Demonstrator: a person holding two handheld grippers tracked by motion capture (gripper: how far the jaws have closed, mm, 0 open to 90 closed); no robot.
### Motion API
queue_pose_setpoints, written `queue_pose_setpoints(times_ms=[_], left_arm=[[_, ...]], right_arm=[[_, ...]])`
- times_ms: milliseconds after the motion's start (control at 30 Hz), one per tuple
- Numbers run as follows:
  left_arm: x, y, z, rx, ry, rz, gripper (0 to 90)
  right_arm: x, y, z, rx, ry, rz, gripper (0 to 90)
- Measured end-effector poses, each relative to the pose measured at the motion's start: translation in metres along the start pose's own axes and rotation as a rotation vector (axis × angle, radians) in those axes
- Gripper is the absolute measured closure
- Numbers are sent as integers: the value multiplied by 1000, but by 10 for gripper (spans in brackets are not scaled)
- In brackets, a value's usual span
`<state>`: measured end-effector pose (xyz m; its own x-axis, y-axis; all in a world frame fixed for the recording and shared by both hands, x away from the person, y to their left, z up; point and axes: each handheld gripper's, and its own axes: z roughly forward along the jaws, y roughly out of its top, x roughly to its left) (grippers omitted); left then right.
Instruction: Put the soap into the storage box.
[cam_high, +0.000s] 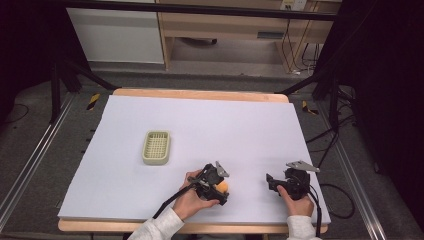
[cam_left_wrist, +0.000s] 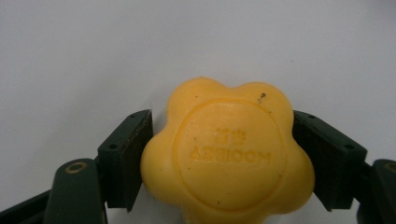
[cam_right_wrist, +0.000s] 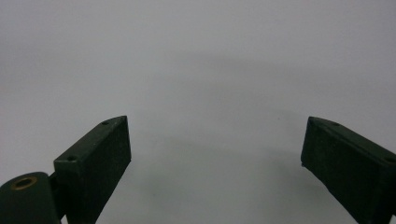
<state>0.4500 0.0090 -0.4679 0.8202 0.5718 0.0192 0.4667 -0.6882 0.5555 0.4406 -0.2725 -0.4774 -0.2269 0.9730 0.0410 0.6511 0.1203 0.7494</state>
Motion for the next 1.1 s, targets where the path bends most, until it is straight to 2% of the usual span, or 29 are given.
queue_pose_setpoints(times_ms=[267,633,1000,1100], left_arm=[[-2,-2,0,-26,11,-24,249],[-2,-2,-1,-22,9,-20,250],[5,-3,-12,-23,19,-11,251],[7,-6,-11,-21,20,-24,251]], right_arm=[[0,0,0,1,1,1,87],[-1,0,0,-2,2,-6,88],[-1,0,0,-1,1,-3,88],[-1,0,0,-1,2,-1,88]])
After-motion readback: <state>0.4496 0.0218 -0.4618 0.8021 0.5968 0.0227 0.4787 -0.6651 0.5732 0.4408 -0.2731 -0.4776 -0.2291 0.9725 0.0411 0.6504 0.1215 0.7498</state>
